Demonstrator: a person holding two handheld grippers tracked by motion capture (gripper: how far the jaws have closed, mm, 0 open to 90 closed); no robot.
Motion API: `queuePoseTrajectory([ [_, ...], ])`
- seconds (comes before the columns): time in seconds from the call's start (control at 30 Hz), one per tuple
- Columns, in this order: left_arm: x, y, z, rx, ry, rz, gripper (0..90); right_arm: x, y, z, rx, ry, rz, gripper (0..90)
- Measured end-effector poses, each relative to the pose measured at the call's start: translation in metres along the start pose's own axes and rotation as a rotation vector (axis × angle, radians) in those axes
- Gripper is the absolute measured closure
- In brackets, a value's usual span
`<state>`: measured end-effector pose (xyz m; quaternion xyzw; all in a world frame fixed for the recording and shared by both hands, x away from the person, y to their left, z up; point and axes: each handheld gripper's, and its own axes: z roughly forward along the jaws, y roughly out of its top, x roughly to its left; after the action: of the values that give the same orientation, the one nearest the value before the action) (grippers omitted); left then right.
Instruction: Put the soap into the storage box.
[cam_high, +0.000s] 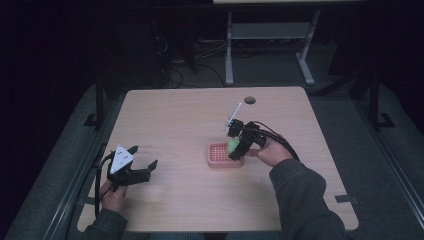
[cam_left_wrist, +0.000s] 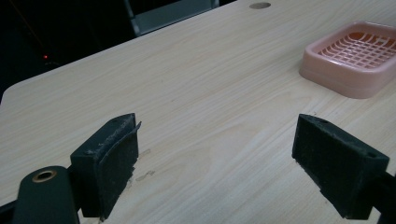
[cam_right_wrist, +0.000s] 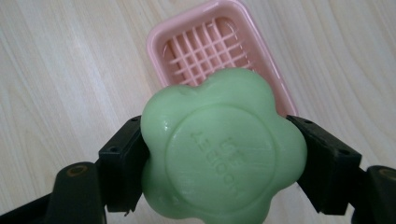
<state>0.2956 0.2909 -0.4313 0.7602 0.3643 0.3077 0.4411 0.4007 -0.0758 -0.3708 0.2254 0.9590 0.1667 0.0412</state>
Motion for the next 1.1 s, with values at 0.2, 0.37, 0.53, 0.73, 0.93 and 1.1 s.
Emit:
queuePoseTrajectory([
  [0.2, 0.000, 0.000, 0.000, -0.001, -0.002, 0.000, 14.1, 0.000, 0.011, 0.001, 0.005, -0.002, -0.009, 26.0],
  [0.37, 0.000, 0.000, 0.000, 0.000, -0.002, 0.001, 14.1, 0.000, 0.019, 0.004, 0.007, 0.006, -0.009, 26.0],
  [0.53, 0.000, 0.000, 0.001, -0.001, -0.003, 0.001, 14.1, -0.002, 0.022, 0.009, 0.017, 0.008, -0.011, 26.0],
  [0.73, 0.000, 0.000, 0.001, 0.001, -0.005, 0.005, 14.1, -0.006, 0.022, 0.013, 0.016, 0.013, 0.005, 26.0],
  [0.93, 0.000, 0.000, 0.001, 0.002, -0.006, 0.005, 14.1, -0.010, 0.022, 0.019, 0.020, 0.016, 0.018, 25.9],
  [1.1, 0.000, 0.000, 0.001, 0.001, -0.007, 0.005, 14.1, -0.012, 0.023, 0.025, 0.022, 0.018, 0.025, 26.0],
])
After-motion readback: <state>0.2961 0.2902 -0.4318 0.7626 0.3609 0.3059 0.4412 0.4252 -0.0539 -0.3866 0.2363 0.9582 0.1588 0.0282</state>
